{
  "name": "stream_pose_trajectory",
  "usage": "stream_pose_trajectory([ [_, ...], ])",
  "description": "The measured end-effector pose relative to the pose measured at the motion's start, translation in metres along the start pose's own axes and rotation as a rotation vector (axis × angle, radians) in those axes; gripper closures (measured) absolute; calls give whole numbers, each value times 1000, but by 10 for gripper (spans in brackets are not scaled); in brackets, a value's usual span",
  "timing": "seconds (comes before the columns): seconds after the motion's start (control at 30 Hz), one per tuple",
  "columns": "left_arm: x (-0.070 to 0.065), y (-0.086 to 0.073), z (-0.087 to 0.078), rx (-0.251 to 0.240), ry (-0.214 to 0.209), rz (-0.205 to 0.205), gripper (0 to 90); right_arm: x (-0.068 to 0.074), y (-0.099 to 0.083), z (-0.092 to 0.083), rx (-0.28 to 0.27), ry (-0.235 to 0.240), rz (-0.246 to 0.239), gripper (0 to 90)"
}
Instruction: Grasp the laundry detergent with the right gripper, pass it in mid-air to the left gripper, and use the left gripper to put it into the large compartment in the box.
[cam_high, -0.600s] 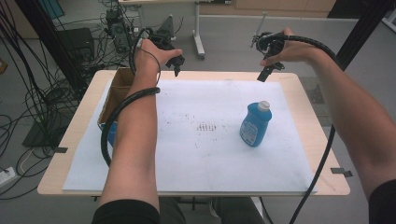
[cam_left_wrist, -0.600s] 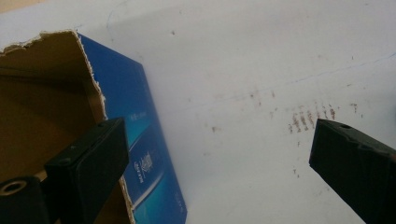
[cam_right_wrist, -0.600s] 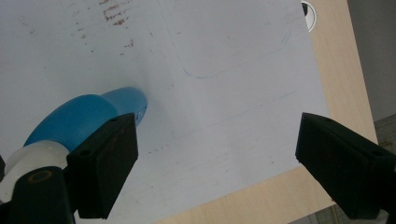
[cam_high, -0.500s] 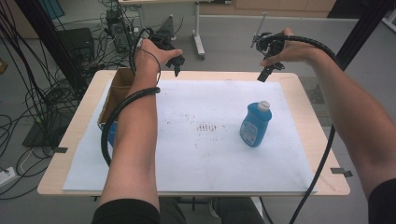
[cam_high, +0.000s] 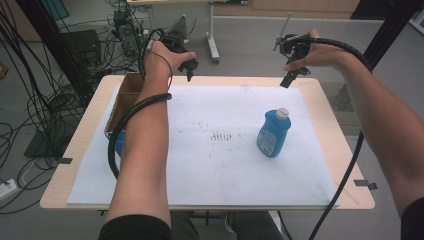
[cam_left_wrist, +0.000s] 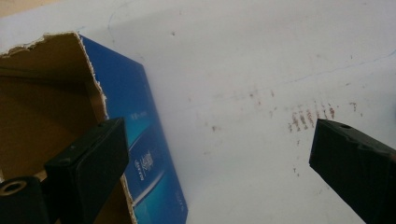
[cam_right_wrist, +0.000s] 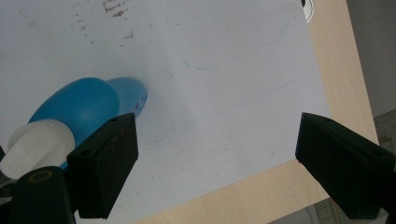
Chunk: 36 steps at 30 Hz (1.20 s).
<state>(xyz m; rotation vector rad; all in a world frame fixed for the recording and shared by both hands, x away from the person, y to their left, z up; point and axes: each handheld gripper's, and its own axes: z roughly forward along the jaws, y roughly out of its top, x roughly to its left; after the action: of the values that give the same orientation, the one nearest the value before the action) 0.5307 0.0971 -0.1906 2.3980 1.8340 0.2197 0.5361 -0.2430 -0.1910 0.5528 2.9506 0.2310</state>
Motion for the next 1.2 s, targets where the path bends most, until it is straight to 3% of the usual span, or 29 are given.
stream_pose_trajectory([
  [0.63, -6, -3, -4, -6, 4, 18, 54, 7, -49, -9, -16, 10, 39, 130],
  [1.2, -10, -8, -8, -17, 4, 42, 54, 29, -93, -6, -79, 26, 55, 118],
])
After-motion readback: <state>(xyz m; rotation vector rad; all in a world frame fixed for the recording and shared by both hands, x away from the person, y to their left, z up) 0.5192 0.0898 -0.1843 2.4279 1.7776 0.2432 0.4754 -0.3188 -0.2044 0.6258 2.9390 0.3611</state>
